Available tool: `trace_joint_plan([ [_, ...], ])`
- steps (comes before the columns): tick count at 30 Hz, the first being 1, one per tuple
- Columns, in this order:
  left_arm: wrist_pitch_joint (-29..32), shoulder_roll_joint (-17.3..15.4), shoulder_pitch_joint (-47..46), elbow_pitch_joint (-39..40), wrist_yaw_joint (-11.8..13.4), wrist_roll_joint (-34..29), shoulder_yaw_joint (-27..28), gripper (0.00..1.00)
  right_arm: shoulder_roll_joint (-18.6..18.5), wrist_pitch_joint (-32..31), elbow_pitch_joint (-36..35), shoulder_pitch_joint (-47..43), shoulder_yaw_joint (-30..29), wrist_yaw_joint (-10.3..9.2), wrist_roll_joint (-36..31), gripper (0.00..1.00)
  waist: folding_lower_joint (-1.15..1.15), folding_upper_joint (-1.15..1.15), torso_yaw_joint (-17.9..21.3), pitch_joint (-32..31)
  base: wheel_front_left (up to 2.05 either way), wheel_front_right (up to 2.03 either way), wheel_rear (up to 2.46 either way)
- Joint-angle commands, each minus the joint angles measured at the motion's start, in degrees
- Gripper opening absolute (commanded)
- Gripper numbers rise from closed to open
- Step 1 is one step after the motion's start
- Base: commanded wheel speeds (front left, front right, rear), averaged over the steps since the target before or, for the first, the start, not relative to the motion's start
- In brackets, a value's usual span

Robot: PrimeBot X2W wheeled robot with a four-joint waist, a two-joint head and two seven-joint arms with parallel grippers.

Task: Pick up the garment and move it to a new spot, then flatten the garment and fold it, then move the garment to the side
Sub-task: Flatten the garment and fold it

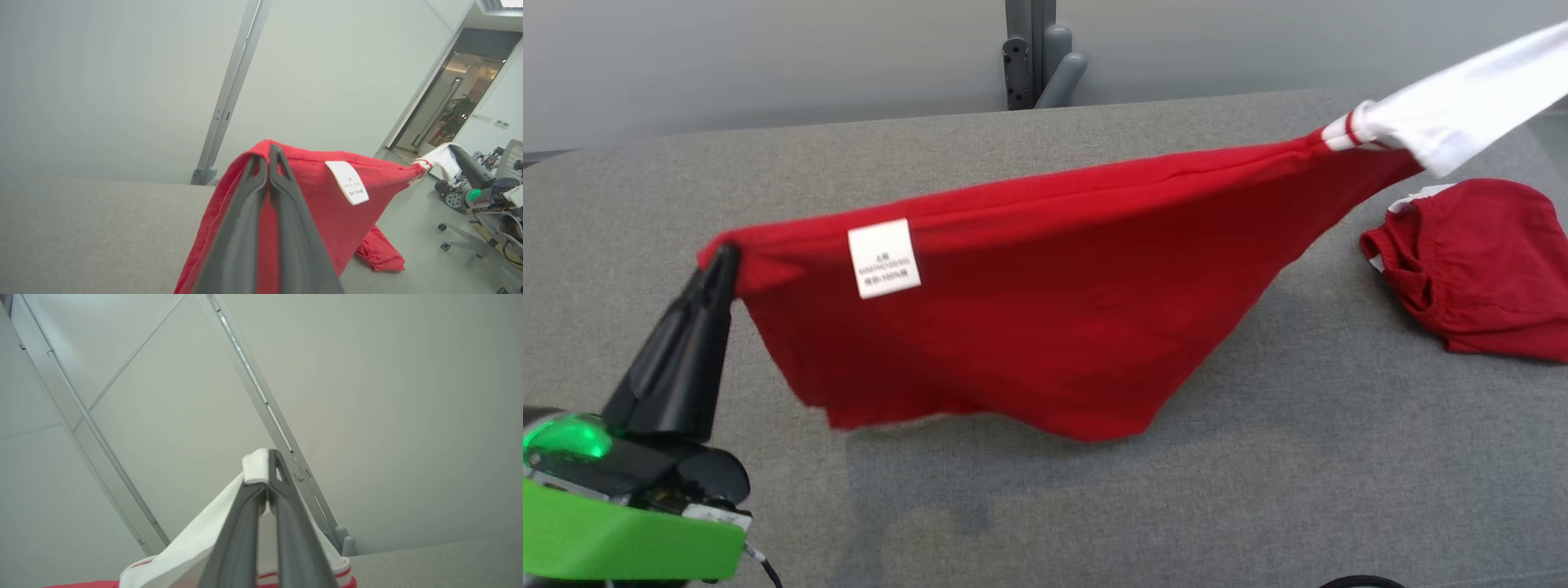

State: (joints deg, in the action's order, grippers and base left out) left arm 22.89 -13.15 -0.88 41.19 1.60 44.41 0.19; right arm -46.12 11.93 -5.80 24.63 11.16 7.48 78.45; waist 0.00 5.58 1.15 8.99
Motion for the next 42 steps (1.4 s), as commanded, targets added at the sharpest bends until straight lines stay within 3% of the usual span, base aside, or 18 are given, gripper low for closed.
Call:
trace_joint_plan([
  [1, 0.62, -0.32, -1.84, 0.94, 0.34, 1.26, 0.49, 0.0, -0.53, -0.29, -1.17, -0.5, -1.22, -0.01, 0.39, 0.0, 0.0, 0.0, 0.54, 0.58, 0.0, 0.0, 0.0],
  [5, 5.23, -3.28, -12.02, 1.46, 1.19, 2.95, 1.19, 0.0, -1.34, -3.29, -5.1, 3.06, -6.67, 0.0, -0.25, 0.0, 0.0, 0.0, 0.97, 3.49, 0.0, 0.0, 0.0],
  [10, 10.34, -5.26, -30.17, -9.09, 1.54, 2.07, -2.51, 0.0, 0.63, -10.12, -0.84, 13.17, -9.88, 0.0, -4.96, 0.0, 0.0, 0.0, 0.43, 10.55, 0.0, 0.0, 0.0],
  [15, 9.63, -5.67, -50.7, -27.62, -0.37, -5.41, -7.85, 0.0, 10.86, -16.17, 13.68, 34.36, -8.77, 0.0, -16.4, 0.0, 0.0, 0.0, 0.4, 19.97, 0.0, 0.0, 0.0],
  [18, 5.36, -4.37, -62.66, -40.76, -0.92, -10.02, -9.6, 0.0, 18.69, -16.02, 25.7, 48.7, -10.02, 0.0, -26.78, 0.0, 0.0, 0.0, 0.49, 24.29, 0.0, 0.0, 0.0],
  [23, -9.03, -2.98, -77.43, -61.44, -1.34, -18.25, -10.94, 0.0, 28.61, -9.91, 41.15, 66.51, -12.54, 0.0, -41.46, 0.0, 0.0, 0.0, 0.85, 27.93, 0.0, 0.0, 0.0],
  [27, -21.01, -3.72, -84.09, -73.04, -5.21, -21.43, -12.56, 0.0, 34.05, -5.73, 47.11, 73.85, -13.53, 0.0, -44.8, 0.0, 0.0, 0.0, 1.67, 30.31, 0.0, 0.0, 0.0],
  [31, -28.96, -4.04, -85.26, -79.23, -6.93, -21.55, -12.82, 0.0, 36.05, -4.94, 47.84, 73.77, -11.78, 0.0, -42.99, 0.0, 0.0, 0.0, 2.3, 31.51, 0.0, 0.0, 0.0],
  [34, -34.93, -4.57, -81.85, -83.65, -8.4, -20.0, -13.02, 0.0, 36.34, -4.79, 43.9, 67.06, -7.59, 0.0, -38.49, 0.0, 0.0, 0.0, 2.84, 31.44, 0.0, 0.0, 0.0],
  [37, -37.38, -5.93, -75.29, -84.35, -9.03, -17.99, -14.42, 0.0, 34.48, -4.72, 36.39, 55.02, -2.02, 0.0, -32.47, 0.0, 0.0, 0.0, 3.35, 29.88, 0.0, 0.0, 0.0],
  [42, -38.19, -8.64, -57.51, -76.85, -9.04, -12.65, -15.31, 0.0, 28.06, -2.75, 22.85, 29.36, 3.52, 0.0, -24.41, 0.0, 0.0, 0.0, 3.46, 24.81, 0.0, 0.0, 0.0],
])
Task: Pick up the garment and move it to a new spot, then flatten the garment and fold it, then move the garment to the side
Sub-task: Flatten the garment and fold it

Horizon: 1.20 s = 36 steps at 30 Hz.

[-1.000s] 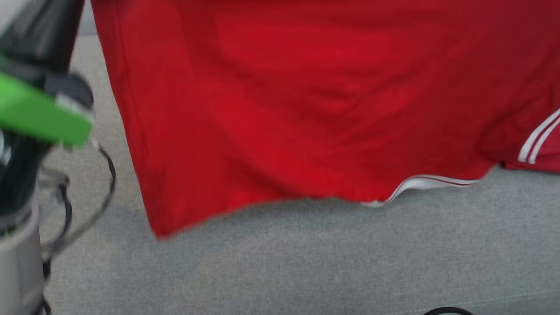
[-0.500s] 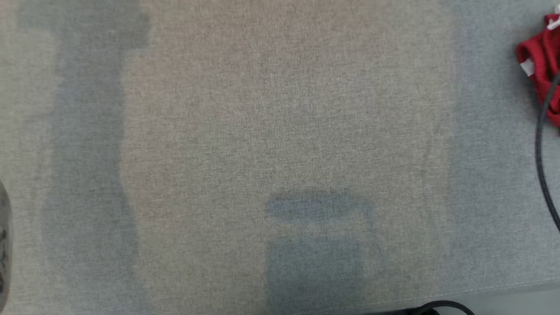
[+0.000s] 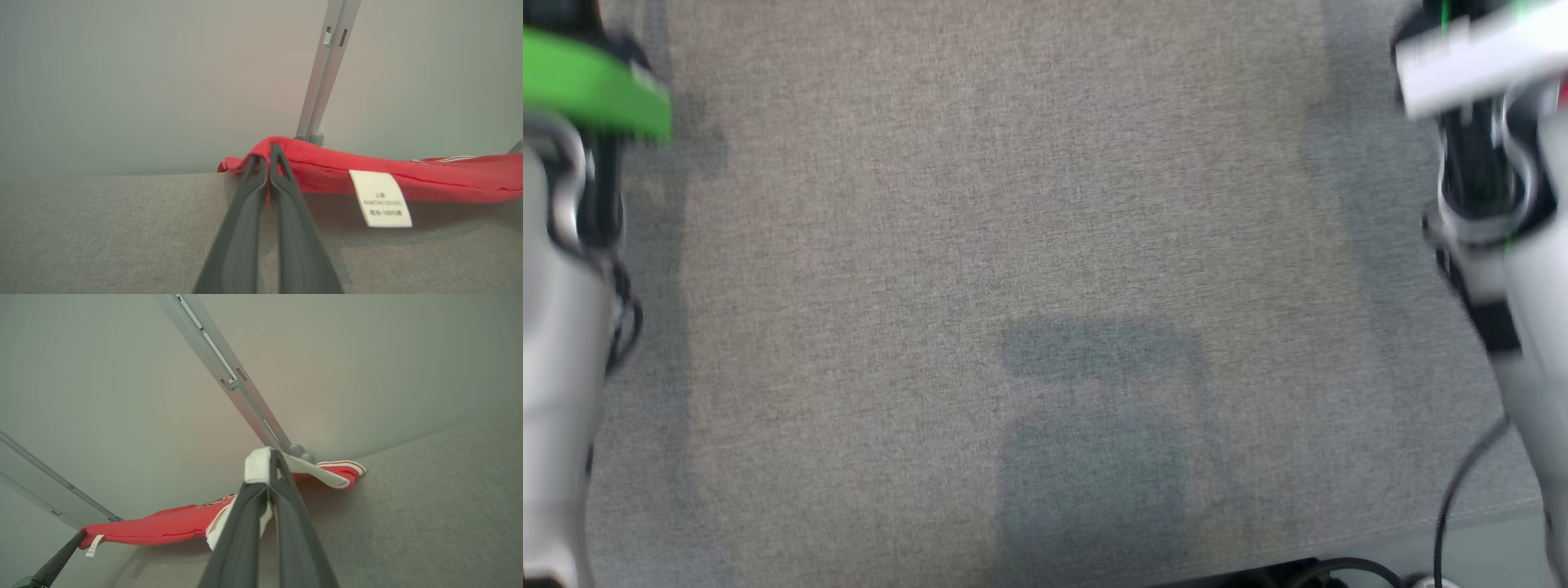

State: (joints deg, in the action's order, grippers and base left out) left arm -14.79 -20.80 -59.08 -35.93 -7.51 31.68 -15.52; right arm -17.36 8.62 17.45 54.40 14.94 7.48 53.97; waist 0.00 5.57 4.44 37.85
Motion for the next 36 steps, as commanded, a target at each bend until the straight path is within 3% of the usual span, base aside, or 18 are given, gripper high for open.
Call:
trace_joint_plan([
  [1, -0.47, -1.55, 5.18, 2.55, 0.07, 0.55, 0.3, 0.0, -1.76, 1.31, -2.75, -5.44, 0.0, 0.01, 1.28, 0.0, 0.0, 0.02, 0.24, -5.15, 0.0, 0.0, 0.0],
  [6, -0.42, -1.21, 24.89, 14.0, 0.08, 1.84, 4.47, 0.0, -5.37, 3.93, -10.78, -26.12, -1.81, 0.0, 4.96, 0.0, 0.0, 0.02, 0.18, -11.17, 0.0, 0.0, 0.0],
  [10, -0.42, 0.24, 40.51, 22.46, 1.74, 2.27, 7.19, 0.0, -5.13, 4.83, -16.37, -38.12, -4.21, 0.0, 6.08, 0.0, 0.0, 0.02, 0.77, -16.06, 0.0, 0.0, 0.0],
  [14, -0.38, 3.73, 54.65, 29.72, 4.7, 1.06, 8.78, 0.0, -3.58, 4.15, -19.23, -48.65, -6.47, -0.01, 6.7, 0.0, 0.0, 0.02, 1.34, -20.34, 0.0, 0.0, 0.0],
  [18, -0.39, 9.75, 67.21, 35.13, 7.2, 2.13, 9.65, 0.0, -2.59, 2.14, -20.28, -59.3, -8.48, 0.0, 7.07, 0.0, 0.0, 0.02, 1.37, -22.62, 0.0, 0.0, 0.0],
  [22, -0.07, 12.9, 75.19, 38.08, 8.02, 0.85, 7.07, 0.0, -1.56, 0.67, -21.51, -66.57, -11.02, 0.0, 7.36, 0.0, 0.0, 0.02, 0.7, -23.23, 0.0, 0.0, 0.0],
  [28, 5.22, 13.0, 75.94, 40.67, 8.53, 2.62, 4.55, 0.0, 0.05, -3.7, -22.37, -63.15, -12.76, 0.01, 6.08, 0.0, 0.0, 0.02, 0.4, -22.9, 0.0, 0.0, 0.0],
  [36, 14.01, 10.96, 65.26, 40.01, 10.92, 2.33, 4.83, 0.0, 1.04, -9.71, -14.11, -47.95, -12.15, 0.0, 2.39, 0.0, 0.0, 0.02, -1.73, -20.95, 0.0, 0.0, 0.0],
])
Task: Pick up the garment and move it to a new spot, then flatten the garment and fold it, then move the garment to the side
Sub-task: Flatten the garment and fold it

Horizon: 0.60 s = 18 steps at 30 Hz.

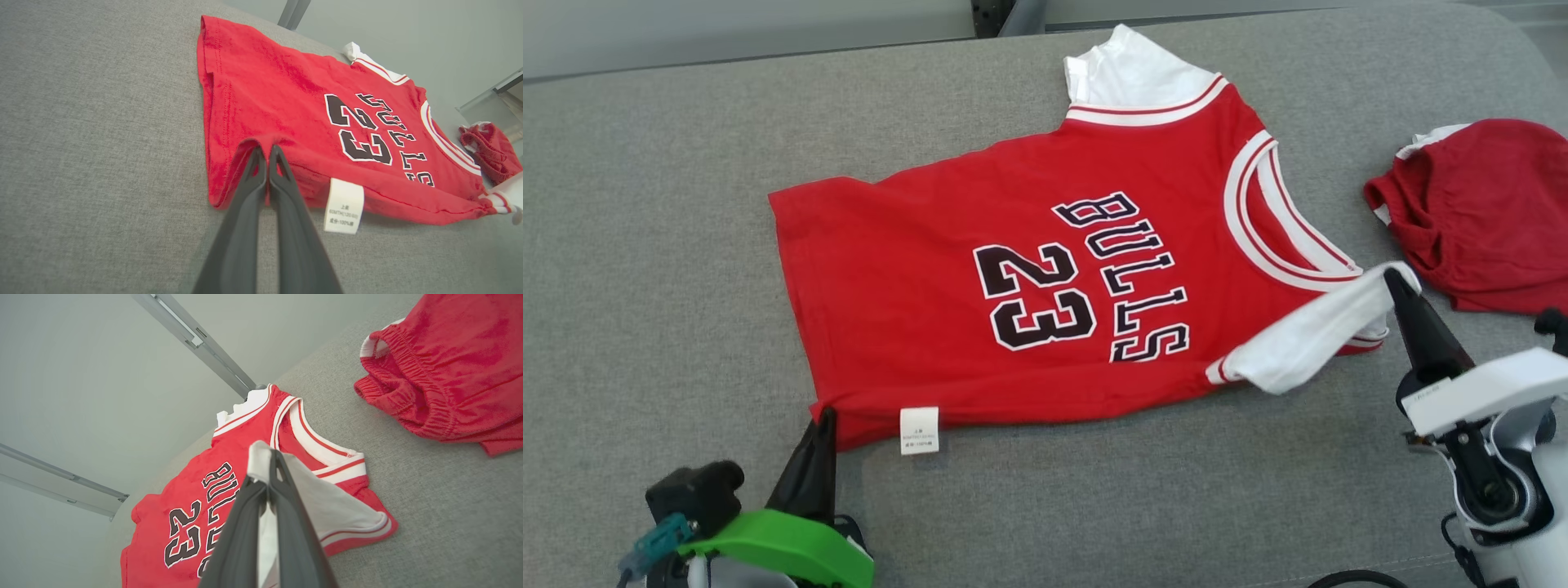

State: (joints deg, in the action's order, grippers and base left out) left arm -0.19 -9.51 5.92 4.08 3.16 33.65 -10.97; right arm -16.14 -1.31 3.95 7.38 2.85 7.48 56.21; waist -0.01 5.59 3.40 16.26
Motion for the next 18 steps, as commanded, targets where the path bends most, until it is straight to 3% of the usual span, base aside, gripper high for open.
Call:
trace_joint_plan([
  [1, 0.72, -0.73, -1.34, -0.41, 0.52, 0.21, 0.2, 0.0, -0.07, -0.28, 1.06, 1.39, -0.07, 0.0, -0.4, 0.0, 0.01, -0.01, -1.05, 0.92, 0.0, 0.0, 0.0],
  [9, 9.0, -0.63, -13.77, -7.21, 2.87, -1.03, -1.67, 0.0, -1.61, -2.91, 14.95, 17.73, 0.5, 0.0, -4.58, 0.0, 0.01, -0.01, -4.67, 4.48, 0.0, 0.0, 0.0],
  [18, 12.55, -0.68, -22.93, -16.23, 2.49, -3.47, -4.76, 0.0, -2.38, -2.4, 25.63, 26.81, 6.02, 0.0, -7.79, 0.0, 0.01, -0.01, -6.25, 6.92, 0.0, 0.0, 0.0],
])
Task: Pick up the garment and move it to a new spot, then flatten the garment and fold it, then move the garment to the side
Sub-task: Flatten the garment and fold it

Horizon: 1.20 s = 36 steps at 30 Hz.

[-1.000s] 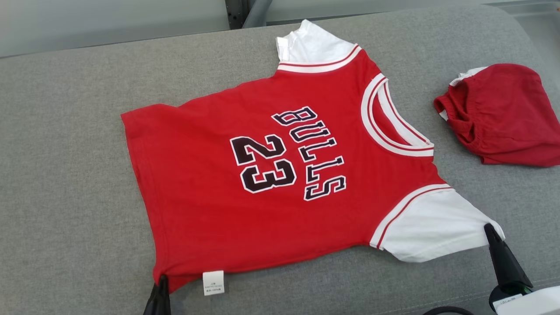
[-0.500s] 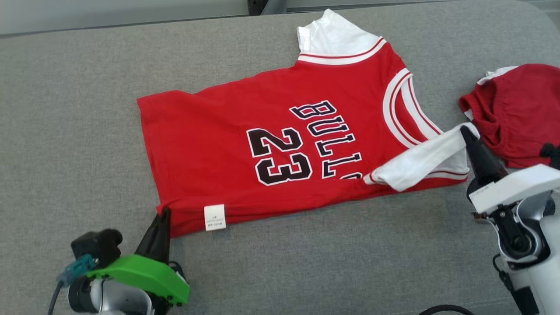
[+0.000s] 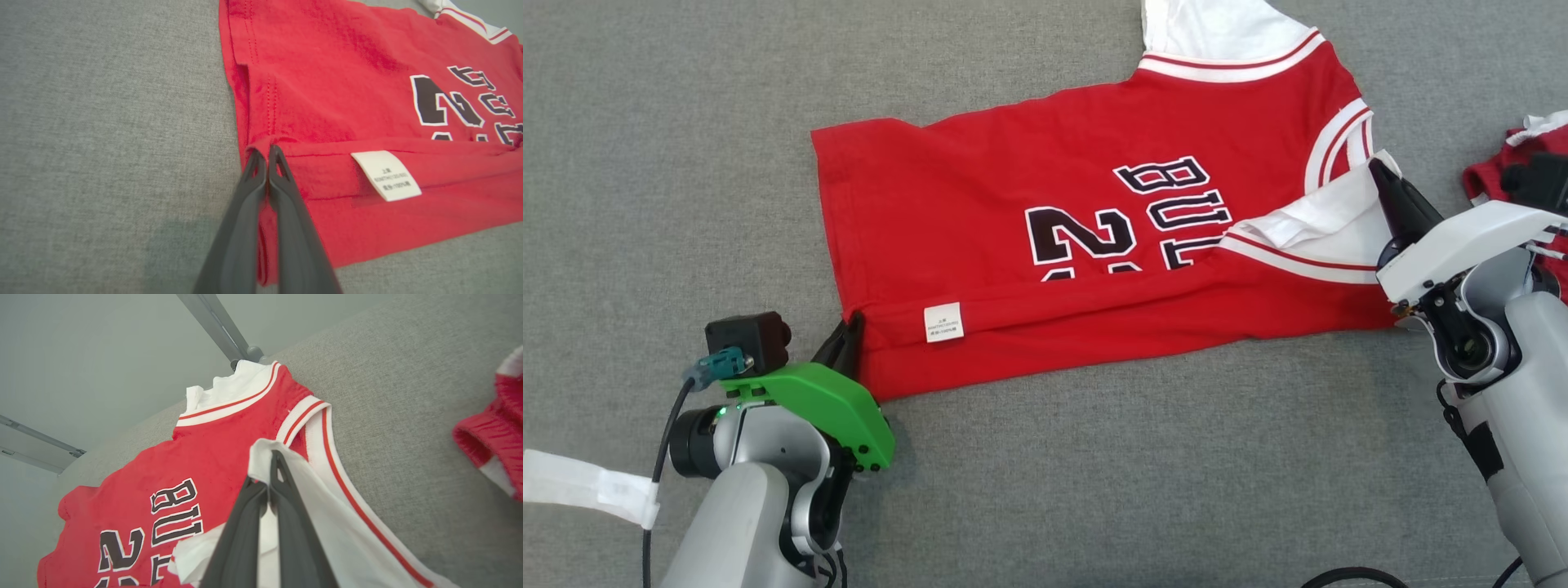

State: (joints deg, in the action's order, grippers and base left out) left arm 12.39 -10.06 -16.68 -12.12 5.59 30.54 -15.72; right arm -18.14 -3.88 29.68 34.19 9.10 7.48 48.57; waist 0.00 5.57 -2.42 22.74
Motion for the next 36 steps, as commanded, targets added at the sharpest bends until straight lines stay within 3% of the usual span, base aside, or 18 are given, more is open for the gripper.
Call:
trace_joint_plan([
  [1, 0.25, 0.12, -0.89, -0.74, 0.29, -0.07, 0.06, 0.0, -0.33, 0.64, 0.71, 0.69, 0.41, 0.0, -0.18, 0.0, 0.0, 0.01, -0.48, 0.52, 0.0, 0.0, 0.0],
  [2, 0.63, 0.13, -1.35, -1.41, 0.56, -0.06, 0.07, 0.2, -0.37, 1.36, 1.49, 1.37, 0.86, 0.0, -0.32, 0.0, 0.0, 0.01, -0.51, 0.55, 0.0, 0.0, 0.0],
  [3, 0.99, 0.07, -1.68, -2.04, 0.63, -0.1, 0.01, 0.43, -0.5, 2.19, 1.77, 1.9, 1.66, 0.01, -0.62, 0.41, 0.0, 0.01, -0.46, 0.55, 0.0, 0.0, 0.0],
  [4, 0.99, 0.28, -1.75, -2.32, 0.87, 0.34, 0.21, 0.96, -0.65, 2.95, 1.95, 2.29, 2.49, 0.0, -0.68, 1.0, 0.0, 0.01, -0.34, 0.49, 0.0, 0.0, 0.0],
  [5, 0.92, 0.42, -1.5, -2.41, 0.98, 0.72, 0.54, 1.0, -0.98, 3.73, 2.14, 2.39, 3.11, 0.0, -0.72, 1.0, 0.0, 0.01, -0.16, 0.32, 0.0, 0.0, 0.0],
  [9, -2.35, 0.52, 2.08, -0.39, 2.05, 1.98, 2.83, 1.0, -3.16, 8.57, 0.22, 1.43, 6.18, 0.0, -1.72, 1.0, 0.0, 0.01, 1.02, -1.32, 0.0, 0.0, 0.0],
  [14, -8.75, 0.79, 10.48, 7.57, 2.87, 1.95, 4.69, 1.0, -7.95, 14.79, -3.44, -3.88, 9.34, 0.0, -6.18, 1.0, 0.0, 0.01, 2.43, -4.43, 0.0, 0.0, 0.0],
  [18, -12.73, 0.45, 17.49, 12.93, 3.06, -0.79, 2.96, 1.0, -10.73, 17.26, -5.36, -10.7, 8.66, 0.0, -12.18, 1.0, 0.0, 0.01, 2.84, -6.95, 0.0, 0.0, 0.0],
  [21, -13.91, 1.12, 20.16, 13.61, 3.09, -0.91, 1.89, 1.0, -10.44, 17.81, -6.04, -13.83, 7.02, 0.0, -14.65, 1.0, 0.0, 0.01, 3.0, -7.81, 0.0, 0.0, 0.0],
  [23, -15.03, 0.27, 21.03, 13.08, 2.86, -2.85, 0.71, 1.0, -9.66, 17.78, -6.45, -16.43, 5.78, 0.0, -16.59, 1.0, 0.0, 0.01, 3.21, -8.12, 0.0, 0.0, 0.0],
  [27, -14.06, 1.63, 19.59, 10.57, 1.63, -2.34, -1.46, 1.0, -8.6, 15.2, -5.63, -18.19, 4.48, -0.01, -20.19, 1.0, 0.0, 0.01, 3.15, -7.06, 0.0, 0.0, 0.0],
  [36, -9.35, 3.07, 9.13, 1.85, -0.47, -0.58, -2.89, 1.0, -8.22, 7.19, -1.82, -11.08, 6.49, -0.02, -21.63, 1.0, 0.0, 0.01, 1.71, -0.74, 0.0, 0.0, 0.0],
])
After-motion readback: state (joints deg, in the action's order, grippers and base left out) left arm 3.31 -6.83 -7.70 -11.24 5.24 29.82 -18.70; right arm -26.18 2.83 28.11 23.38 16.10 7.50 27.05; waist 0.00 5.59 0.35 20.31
